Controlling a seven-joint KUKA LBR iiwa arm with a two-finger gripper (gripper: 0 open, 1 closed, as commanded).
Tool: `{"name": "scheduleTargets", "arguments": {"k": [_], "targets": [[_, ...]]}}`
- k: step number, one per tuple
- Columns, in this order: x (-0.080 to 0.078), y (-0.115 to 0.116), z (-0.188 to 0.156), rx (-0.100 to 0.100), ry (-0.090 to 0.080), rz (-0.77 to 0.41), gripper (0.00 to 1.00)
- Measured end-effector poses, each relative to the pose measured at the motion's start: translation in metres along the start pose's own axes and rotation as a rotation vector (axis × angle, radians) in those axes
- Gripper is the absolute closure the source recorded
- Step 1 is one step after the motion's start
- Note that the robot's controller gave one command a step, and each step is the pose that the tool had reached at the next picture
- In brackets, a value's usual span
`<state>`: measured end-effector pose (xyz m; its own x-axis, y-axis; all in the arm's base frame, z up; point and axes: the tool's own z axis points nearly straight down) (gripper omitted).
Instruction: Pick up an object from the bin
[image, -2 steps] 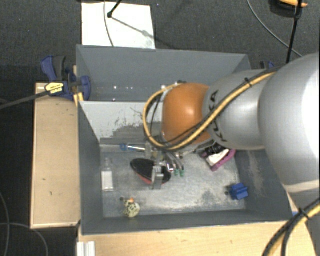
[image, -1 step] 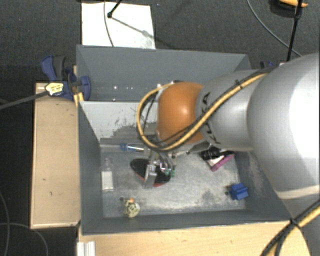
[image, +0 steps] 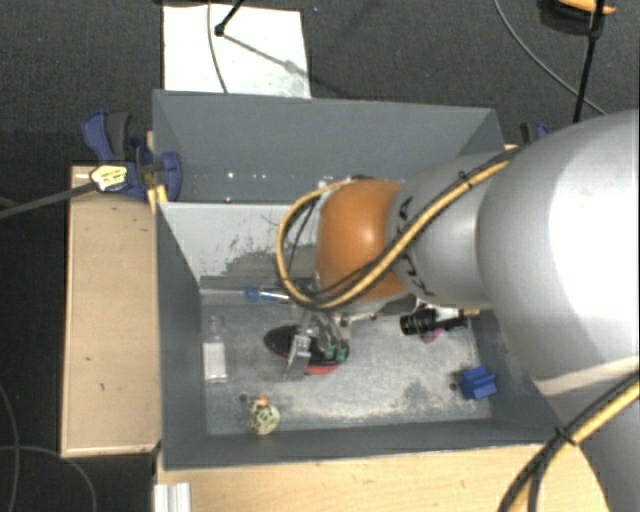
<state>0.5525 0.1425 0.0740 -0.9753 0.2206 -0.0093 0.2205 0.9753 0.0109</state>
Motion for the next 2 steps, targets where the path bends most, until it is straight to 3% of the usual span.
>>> {"name": "scheduleTargets", "arguments": {"k": [1,2], "targets": [[-0.0008,0.0019,-0.0020,-0.004,-0.003,0.000,0.00],[-0.0004,0.0005,-0.0004,-0.002,-0.001,0.004,1.00]]}}
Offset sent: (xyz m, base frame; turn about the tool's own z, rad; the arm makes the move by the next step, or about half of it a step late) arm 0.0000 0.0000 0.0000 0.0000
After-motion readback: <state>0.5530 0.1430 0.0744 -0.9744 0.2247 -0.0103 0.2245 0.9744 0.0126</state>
